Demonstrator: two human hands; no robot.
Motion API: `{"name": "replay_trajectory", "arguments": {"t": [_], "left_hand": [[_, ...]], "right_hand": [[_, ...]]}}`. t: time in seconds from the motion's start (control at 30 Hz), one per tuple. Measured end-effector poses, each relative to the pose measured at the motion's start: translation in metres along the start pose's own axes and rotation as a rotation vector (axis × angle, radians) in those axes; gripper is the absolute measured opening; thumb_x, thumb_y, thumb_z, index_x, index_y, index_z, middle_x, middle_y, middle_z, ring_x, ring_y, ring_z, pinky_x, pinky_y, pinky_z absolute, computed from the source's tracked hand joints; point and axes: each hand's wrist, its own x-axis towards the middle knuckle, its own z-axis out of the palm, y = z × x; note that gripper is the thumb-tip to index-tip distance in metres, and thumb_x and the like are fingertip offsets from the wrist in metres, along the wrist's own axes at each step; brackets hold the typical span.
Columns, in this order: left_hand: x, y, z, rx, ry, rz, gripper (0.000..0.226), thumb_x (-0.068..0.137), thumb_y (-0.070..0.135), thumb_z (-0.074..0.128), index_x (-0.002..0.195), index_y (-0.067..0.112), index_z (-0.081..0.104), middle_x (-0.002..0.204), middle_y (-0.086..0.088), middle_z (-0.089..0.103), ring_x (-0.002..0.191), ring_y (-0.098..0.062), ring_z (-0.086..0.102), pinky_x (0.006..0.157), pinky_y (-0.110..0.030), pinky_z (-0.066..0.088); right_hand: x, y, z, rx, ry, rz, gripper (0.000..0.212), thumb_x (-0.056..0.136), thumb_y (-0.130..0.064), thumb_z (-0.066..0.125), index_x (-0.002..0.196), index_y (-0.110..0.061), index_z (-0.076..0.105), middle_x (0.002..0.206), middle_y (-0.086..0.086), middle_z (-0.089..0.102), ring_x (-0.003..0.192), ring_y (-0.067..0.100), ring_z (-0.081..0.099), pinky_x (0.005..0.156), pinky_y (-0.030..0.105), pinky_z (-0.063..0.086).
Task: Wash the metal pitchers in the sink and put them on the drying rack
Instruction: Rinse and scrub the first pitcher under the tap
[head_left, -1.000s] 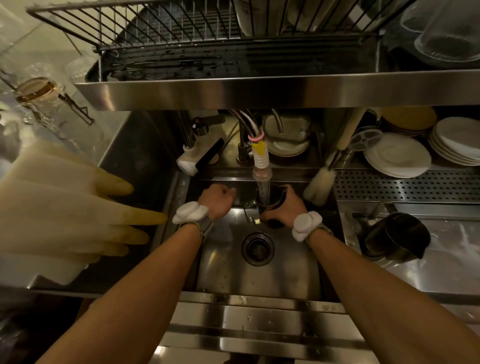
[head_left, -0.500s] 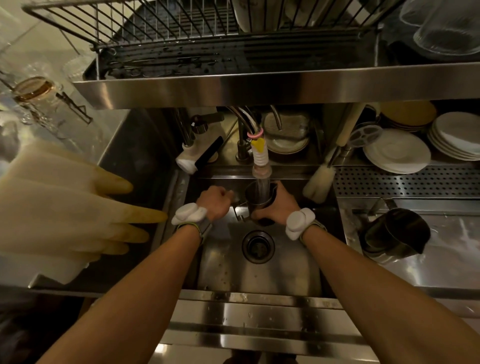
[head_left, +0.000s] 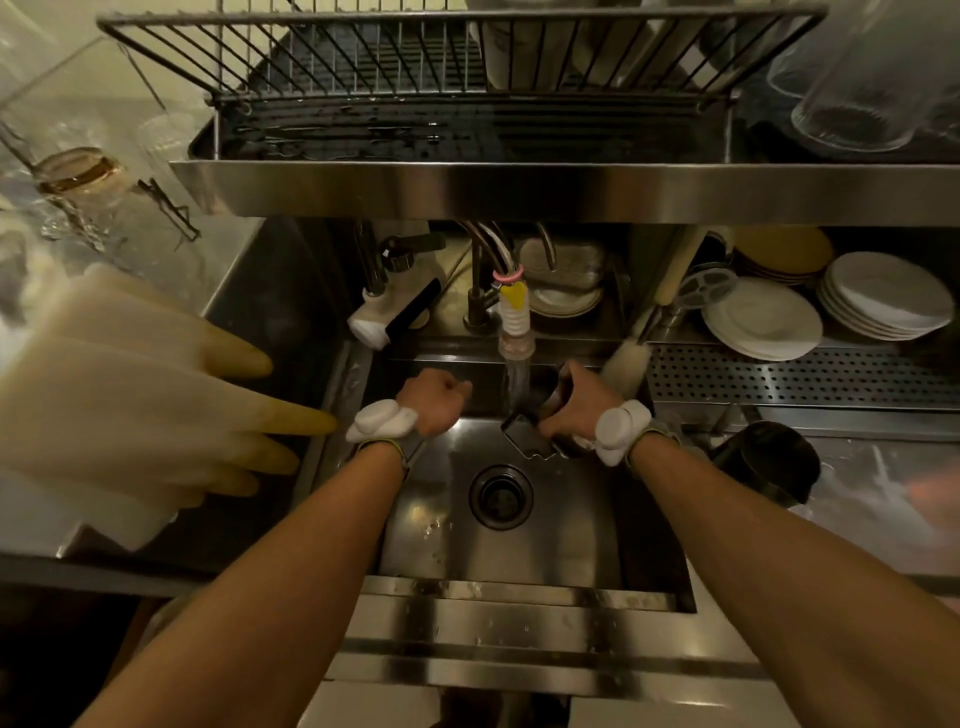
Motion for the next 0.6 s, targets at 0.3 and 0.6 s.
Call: {"name": "replay_trajectory", "arguments": {"t": [0.3,0.6], "left_hand": [[-0.008,0.004,0.004,0.001,-0.012,0.011,0.033,0.087,0.046,0.053,0.097,0.020,0.070,0.109,-0.009,0.068,0.104,-0.030,0.061,0.081,-0.028,0.042],[-0.011,0.001,-0.004,-0.017,0.004,0.019,0.032,0.087,0.045,0.054,0.096,0.018,0.069,0.108,-0.011,0.069,0.104,-0.031,0.062,0.085,-0.031,0.046]], "right_hand": [[-0.001,-0.019,-0.018,-0.352,0.018,-0.072,0.076,0.059,-0.032,0.082,0.124,-0.014,0.046,0.119,0.013,0.056,0.108,0.031,0.054,0.091,0.035,0.044],[0.012,-0.024,-0.019,-0.600,-0.015,-0.027,0.084,0.047,-0.046,0.081,0.122,-0.025,0.050,0.121,0.009,0.057,0.114,0.037,0.049,0.099,0.052,0.039]]}}
